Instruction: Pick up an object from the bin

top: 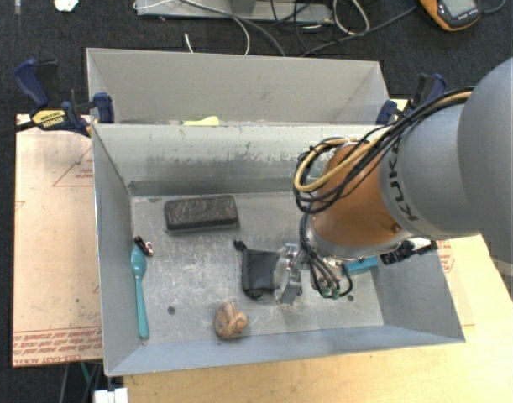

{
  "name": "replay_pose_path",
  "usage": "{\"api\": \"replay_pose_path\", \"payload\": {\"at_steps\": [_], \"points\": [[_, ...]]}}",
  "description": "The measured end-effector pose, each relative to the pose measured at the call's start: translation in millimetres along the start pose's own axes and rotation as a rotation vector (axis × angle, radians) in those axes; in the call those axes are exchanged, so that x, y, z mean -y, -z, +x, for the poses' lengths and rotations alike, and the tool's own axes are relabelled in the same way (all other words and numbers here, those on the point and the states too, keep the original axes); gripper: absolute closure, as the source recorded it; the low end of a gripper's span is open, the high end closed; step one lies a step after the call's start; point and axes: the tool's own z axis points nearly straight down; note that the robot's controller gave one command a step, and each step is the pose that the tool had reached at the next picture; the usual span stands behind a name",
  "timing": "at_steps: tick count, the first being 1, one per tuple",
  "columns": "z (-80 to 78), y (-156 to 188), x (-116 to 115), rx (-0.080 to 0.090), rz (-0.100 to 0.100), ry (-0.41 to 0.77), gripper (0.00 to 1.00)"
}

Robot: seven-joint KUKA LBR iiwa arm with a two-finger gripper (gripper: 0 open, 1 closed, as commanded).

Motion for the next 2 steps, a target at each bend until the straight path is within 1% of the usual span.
{"api": "replay_pose_path", "payload": {"at_steps": [1, 2], "points": [[0.6, 22, 0, -0.003, 0.000, 0.000, 1.00], [0.3, 52, 0, -0.003, 0.000, 0.001, 1.00]]}}
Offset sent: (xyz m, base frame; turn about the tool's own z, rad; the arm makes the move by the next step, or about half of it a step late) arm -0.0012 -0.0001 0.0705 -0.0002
